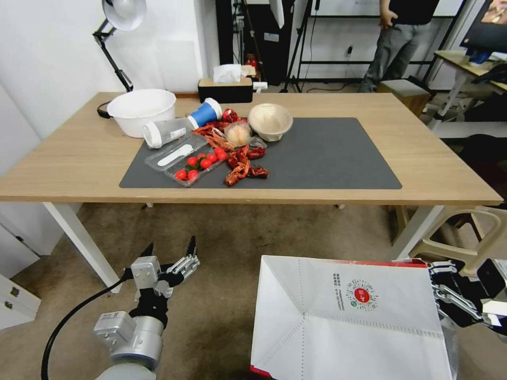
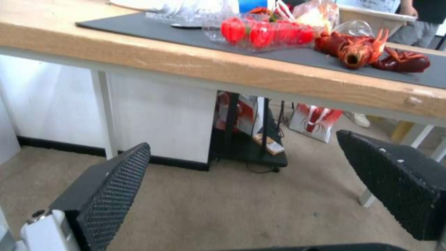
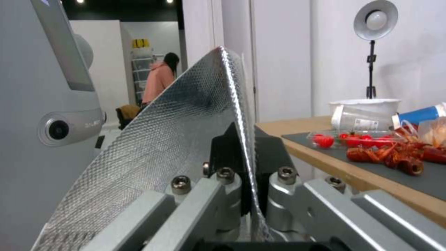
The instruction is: Pick up the food delivery bag from the floor and place it on the table.
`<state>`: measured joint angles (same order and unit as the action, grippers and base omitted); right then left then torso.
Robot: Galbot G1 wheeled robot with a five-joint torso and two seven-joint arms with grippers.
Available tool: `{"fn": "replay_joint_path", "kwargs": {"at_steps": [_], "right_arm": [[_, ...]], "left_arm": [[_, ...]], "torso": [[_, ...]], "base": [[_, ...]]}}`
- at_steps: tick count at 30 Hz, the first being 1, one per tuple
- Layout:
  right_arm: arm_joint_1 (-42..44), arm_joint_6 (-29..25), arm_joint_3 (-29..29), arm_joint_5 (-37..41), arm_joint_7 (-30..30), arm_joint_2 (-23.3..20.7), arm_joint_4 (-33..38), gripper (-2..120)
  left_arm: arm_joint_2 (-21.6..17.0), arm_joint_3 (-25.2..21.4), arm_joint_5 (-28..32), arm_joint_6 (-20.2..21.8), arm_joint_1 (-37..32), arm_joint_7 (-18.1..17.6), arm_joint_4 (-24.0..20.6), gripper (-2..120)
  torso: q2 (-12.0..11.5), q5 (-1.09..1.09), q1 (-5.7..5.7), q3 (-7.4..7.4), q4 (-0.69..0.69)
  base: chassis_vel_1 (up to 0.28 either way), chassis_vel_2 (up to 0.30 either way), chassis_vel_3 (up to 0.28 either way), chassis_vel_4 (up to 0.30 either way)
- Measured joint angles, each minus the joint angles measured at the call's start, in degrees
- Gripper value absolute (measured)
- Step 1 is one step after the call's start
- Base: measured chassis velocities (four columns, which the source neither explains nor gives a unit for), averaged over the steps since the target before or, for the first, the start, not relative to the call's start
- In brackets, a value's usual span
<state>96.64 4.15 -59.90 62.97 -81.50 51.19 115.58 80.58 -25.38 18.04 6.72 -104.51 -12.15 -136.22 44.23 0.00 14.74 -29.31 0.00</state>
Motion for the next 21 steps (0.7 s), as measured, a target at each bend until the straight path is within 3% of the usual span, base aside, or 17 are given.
{"fn": "replay_joint_path", "kwargs": {"at_steps": [6, 21], "right_arm": [[0.0, 0.0, 0.0, 0.0, 0.1, 0.0, 0.0, 0], [0.0, 0.0, 0.0, -0.1, 0.1, 0.0, 0.0, 0]], "left_arm": [[0.0, 0.0, 0.0, 0.0, 0.0, 0.0, 0.0, 100], [-0.1, 0.1, 0.0, 0.0, 0.0, 0.0, 0.0, 100]], "torso": [[1.7, 0.00, 0.68, -1.05, 0.00], [3.3, 0.01, 1.35, -1.93, 0.00]], "base": [[0.000, 0.000, 0.000, 0.000], [0.000, 0.000, 0.000, 0.000]]}}
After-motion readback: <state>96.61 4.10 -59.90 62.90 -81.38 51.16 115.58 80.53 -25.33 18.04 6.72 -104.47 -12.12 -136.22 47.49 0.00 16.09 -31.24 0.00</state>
